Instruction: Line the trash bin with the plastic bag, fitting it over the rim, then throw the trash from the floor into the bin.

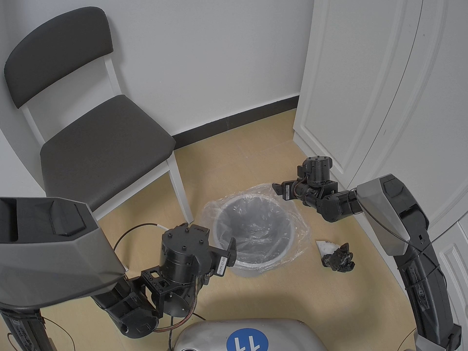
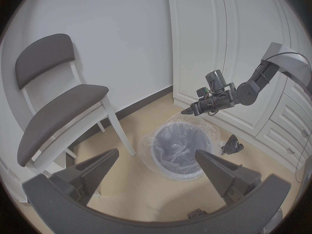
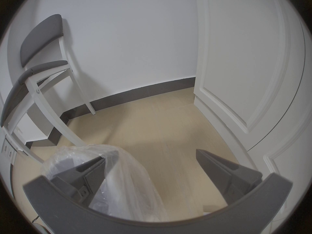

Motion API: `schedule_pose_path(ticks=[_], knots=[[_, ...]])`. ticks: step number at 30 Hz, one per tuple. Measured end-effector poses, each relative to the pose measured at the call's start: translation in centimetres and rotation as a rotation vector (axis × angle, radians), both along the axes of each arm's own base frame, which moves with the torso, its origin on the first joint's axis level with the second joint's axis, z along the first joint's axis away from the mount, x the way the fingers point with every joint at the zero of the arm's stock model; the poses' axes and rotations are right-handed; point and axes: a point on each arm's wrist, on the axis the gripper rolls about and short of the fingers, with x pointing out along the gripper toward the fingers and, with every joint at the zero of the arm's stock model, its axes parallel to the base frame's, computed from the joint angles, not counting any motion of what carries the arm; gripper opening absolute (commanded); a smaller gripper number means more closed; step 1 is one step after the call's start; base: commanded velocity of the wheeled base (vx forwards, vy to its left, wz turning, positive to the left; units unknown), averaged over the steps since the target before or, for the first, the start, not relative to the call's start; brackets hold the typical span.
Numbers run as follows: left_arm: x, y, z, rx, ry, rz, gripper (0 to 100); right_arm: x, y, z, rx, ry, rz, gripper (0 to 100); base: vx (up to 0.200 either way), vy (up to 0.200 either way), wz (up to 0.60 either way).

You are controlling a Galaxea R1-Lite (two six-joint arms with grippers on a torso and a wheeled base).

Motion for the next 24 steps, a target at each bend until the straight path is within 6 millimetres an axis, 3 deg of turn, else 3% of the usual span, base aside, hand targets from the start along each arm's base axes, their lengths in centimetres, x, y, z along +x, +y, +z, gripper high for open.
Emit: schedule_pose_path(ticks=[24], knots=[[0.0, 0.0, -0.4, 0.007, 0.008, -0.002, 100, 1.1, -1.4, -4.7, 0.073, 0.073, 0.005, 100, 0.0, 0.0, 0.0]])
